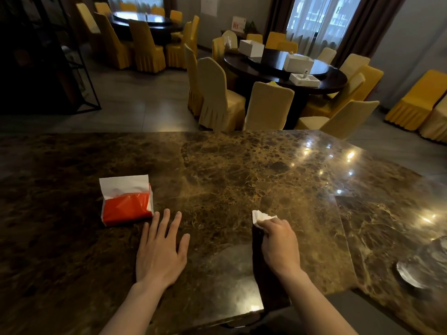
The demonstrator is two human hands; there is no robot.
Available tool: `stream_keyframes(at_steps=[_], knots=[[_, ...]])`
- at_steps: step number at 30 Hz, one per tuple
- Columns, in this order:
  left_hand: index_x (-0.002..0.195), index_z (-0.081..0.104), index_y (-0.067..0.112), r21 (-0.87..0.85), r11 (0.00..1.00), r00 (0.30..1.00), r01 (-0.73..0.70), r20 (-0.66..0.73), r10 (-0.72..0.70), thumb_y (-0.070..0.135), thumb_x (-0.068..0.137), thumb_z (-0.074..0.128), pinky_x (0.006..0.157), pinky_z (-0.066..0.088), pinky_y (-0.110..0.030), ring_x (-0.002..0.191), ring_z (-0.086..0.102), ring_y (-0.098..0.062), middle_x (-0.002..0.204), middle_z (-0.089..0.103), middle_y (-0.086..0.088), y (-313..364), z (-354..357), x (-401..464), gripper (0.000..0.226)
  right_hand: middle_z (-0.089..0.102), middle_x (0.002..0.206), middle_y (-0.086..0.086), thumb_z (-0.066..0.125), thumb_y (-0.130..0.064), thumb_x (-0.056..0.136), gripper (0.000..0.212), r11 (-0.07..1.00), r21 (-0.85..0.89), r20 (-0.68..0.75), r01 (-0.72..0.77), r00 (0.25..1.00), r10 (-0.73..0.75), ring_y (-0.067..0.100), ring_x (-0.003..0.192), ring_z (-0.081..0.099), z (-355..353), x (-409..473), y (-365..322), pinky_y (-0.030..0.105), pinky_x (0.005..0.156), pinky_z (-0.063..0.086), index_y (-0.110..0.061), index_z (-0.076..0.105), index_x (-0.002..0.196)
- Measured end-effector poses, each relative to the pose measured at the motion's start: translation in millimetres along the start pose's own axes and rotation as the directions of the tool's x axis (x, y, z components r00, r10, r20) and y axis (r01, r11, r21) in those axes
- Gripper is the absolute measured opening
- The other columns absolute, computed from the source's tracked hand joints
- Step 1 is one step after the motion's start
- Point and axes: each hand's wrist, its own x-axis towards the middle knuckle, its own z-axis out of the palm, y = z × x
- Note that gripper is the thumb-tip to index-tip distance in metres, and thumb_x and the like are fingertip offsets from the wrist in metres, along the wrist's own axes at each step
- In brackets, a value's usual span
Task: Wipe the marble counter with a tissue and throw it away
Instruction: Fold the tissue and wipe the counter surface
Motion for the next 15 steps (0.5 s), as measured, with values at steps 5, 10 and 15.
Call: stream_keyframes(at_steps=[5, 10, 15], knots=[[0.163, 0.006, 0.036, 0.081, 0.997, 1.0, 0.002, 0.001, -0.002, 0.077, 0.094, 0.012, 0.129, -0.002, -0.042, 0.158, -0.011, -0.016, 0.174, 0.0, 0.003, -28.0, -9.8, -10.8, 0.08, 0.073, 0.104, 0.001, 0.06, 0.009, 0.083, 0.046, 1.0, 0.013, -0.017, 0.009, 1.0, -0.008, 0.022, 0.096, 0.053, 13.7, -8.9, -8.0, 0.034, 0.078, 0.048, -0.018, 0.074, 0.118], [0.162, -0.001, 0.038, 0.115, 0.993, 0.999, 0.038, 0.014, -0.039, 0.083, 0.088, -0.001, 0.13, -0.003, -0.045, 0.157, -0.017, -0.018, 0.173, -0.006, 0.003, -44.3, -2.8, -18.2, 0.087, 0.075, 0.103, 0.0, 0.06, 0.012, 0.081, 0.049, 0.997, 0.053, 0.014, 0.057, 0.998, -0.058, 0.019, 0.097, 0.054, 22.9, -20.0, -37.1, 0.028, 0.076, 0.044, -0.018, 0.075, 0.117], [0.161, -0.005, 0.039, 0.153, 0.987, 0.999, 0.039, -0.001, -0.039, 0.082, 0.089, -0.001, 0.129, -0.006, -0.044, 0.156, -0.02, -0.018, 0.173, -0.009, 0.003, -46.4, 4.1, -17.0, 0.084, 0.074, 0.102, -0.003, 0.068, 0.009, 0.081, 0.046, 0.967, 0.143, 0.042, 0.21, 0.975, -0.218, 0.018, 0.1, 0.055, 36.1, -47.0, -81.1, 0.026, 0.075, 0.046, -0.02, 0.074, 0.116]])
